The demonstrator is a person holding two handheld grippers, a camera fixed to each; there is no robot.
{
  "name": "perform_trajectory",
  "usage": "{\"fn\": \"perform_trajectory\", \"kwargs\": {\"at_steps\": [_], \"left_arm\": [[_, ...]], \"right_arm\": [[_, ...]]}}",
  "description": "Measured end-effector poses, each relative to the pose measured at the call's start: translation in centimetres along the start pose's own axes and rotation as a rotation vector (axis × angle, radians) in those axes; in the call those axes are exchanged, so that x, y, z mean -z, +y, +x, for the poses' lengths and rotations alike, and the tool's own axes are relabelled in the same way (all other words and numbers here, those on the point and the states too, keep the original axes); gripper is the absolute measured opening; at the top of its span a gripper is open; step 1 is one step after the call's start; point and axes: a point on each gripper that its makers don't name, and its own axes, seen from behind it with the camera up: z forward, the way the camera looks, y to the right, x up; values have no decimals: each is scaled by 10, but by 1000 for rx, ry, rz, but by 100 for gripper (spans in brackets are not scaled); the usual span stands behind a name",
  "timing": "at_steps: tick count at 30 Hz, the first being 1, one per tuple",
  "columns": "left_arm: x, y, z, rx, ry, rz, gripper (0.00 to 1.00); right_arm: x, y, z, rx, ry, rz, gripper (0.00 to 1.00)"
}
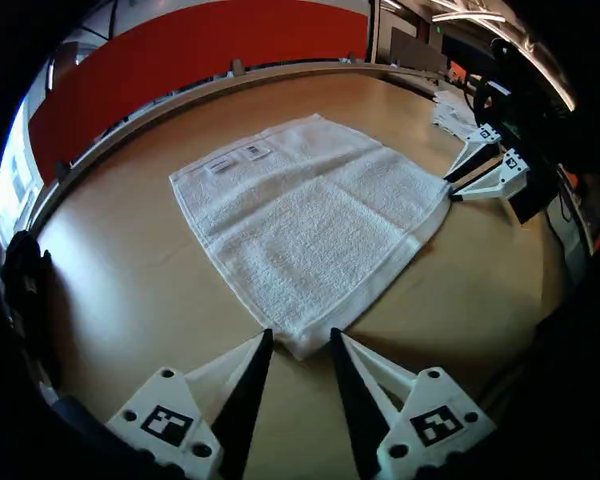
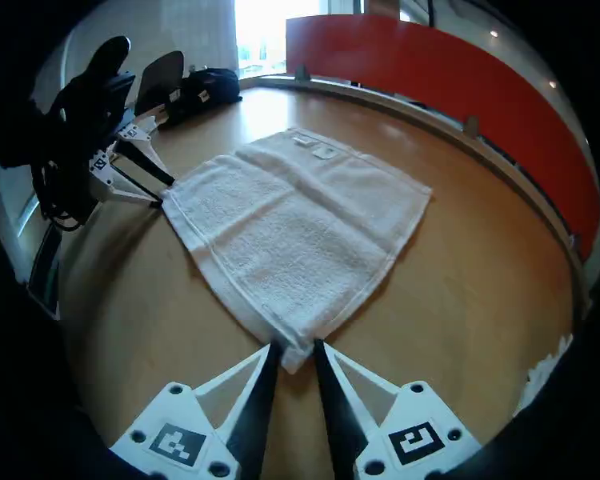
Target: Fold towel
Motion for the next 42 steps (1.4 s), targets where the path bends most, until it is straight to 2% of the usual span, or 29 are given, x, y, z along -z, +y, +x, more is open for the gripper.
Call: {"fn": "perform_trajectory", "kwargs": {"at_steps": [6,12,18,26,35,42], "left_arm": [[0,2,0,7,-8,2,22],[2,9,2,33,-15,-14,13],[7,11,3,91,-5,-19,12],[19,14,8,98,4,-22,11],[46,19,13,131,7,-21,11],[70,30,16,148,8,-28,11]], "right_arm": [[0,-3,0,9,-1,9,20],[2,-2,1,0,3,3,16],[6,-1,6,-12,18,3,15],[12,-2,15,-15,34,3,15],[35,-14,34,18,66,11,15],[59,-26,41,38,71,18,15]]}}
